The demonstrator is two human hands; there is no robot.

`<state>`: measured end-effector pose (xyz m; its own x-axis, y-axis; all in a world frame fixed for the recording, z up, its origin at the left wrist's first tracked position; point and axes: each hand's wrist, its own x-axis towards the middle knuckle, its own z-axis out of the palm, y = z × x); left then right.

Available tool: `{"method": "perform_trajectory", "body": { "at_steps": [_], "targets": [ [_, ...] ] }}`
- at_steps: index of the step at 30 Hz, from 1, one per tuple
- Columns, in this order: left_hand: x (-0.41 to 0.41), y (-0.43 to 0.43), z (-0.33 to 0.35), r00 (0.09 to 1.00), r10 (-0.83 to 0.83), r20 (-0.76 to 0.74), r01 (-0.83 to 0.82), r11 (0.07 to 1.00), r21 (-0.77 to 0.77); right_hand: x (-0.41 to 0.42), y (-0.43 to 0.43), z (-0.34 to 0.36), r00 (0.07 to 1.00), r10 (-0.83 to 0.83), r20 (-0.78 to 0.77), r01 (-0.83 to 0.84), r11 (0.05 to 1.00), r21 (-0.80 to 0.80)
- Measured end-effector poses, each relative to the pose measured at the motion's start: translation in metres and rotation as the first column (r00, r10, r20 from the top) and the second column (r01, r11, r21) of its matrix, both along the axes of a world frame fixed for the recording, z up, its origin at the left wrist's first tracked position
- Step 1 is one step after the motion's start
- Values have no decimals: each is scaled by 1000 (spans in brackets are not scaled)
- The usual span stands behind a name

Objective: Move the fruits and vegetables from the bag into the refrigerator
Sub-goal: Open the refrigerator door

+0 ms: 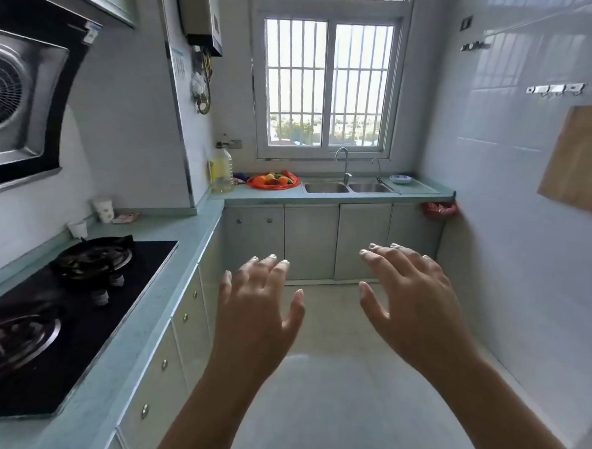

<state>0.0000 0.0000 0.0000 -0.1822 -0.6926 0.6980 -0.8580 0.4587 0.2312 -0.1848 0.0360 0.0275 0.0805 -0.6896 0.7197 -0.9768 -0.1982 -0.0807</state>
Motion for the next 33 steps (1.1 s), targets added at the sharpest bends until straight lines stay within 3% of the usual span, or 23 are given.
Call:
{"method": "perform_trajectory", "body": {
  "at_steps": [10, 18, 27, 33],
  "targets": [
    [-112, -122, -24, 996, -87, -34, 87, 996, -1, -110, -107, -26, 989, -139, 47, 140, 990, -16],
    [-227, -205, -24, 964, -255, -78, 258, 966, 28, -213, -166, -27, 955, -293, 55, 294, 956, -9],
    [-329, -285, -47, 839, -527, -136, 541, 836, 95, -289, -223, -51, 897, -440, 51, 440, 898, 10],
    [-375, -386, -60, 778, -614, -133, 628, 770, 116, -332, -301, -63, 825, -561, 68, 561, 827, 23]
  ]
}}
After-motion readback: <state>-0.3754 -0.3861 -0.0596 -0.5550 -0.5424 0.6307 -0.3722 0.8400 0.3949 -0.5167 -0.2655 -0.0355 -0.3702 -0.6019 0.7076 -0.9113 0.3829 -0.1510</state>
